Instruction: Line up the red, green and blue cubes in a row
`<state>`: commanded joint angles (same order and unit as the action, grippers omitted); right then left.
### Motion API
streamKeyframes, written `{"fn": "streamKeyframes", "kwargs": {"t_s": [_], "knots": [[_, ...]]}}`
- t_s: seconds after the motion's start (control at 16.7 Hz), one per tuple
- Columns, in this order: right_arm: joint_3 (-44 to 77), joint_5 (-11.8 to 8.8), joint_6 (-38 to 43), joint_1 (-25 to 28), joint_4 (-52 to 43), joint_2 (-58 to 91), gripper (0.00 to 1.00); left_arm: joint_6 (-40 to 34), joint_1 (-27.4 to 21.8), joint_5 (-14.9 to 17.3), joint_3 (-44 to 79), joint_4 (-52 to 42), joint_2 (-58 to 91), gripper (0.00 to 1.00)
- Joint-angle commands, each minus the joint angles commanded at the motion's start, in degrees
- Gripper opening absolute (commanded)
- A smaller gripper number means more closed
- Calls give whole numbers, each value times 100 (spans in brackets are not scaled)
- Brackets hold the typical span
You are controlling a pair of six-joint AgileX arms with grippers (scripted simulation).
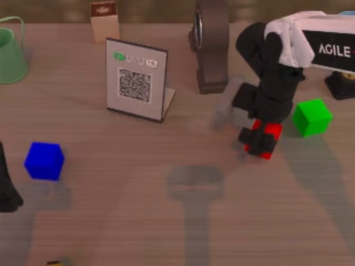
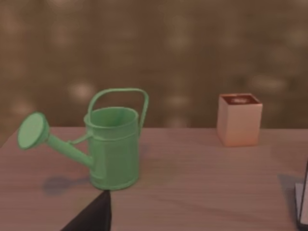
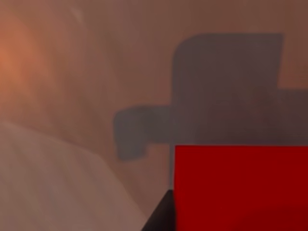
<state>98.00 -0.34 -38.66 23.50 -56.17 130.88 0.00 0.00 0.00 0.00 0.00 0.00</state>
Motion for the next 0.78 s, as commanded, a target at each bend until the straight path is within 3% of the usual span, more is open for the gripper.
{"fn": "streamKeyframes", "kwargs": {"t_s": [0.3, 0.78], "knots": [[639, -3, -9, 37, -1015, -311, 0, 0, 0, 0, 0, 0, 0, 100], [923, -3, 2, 205, -1236, -196, 0, 0, 0, 0, 0, 0, 0, 100]]}}
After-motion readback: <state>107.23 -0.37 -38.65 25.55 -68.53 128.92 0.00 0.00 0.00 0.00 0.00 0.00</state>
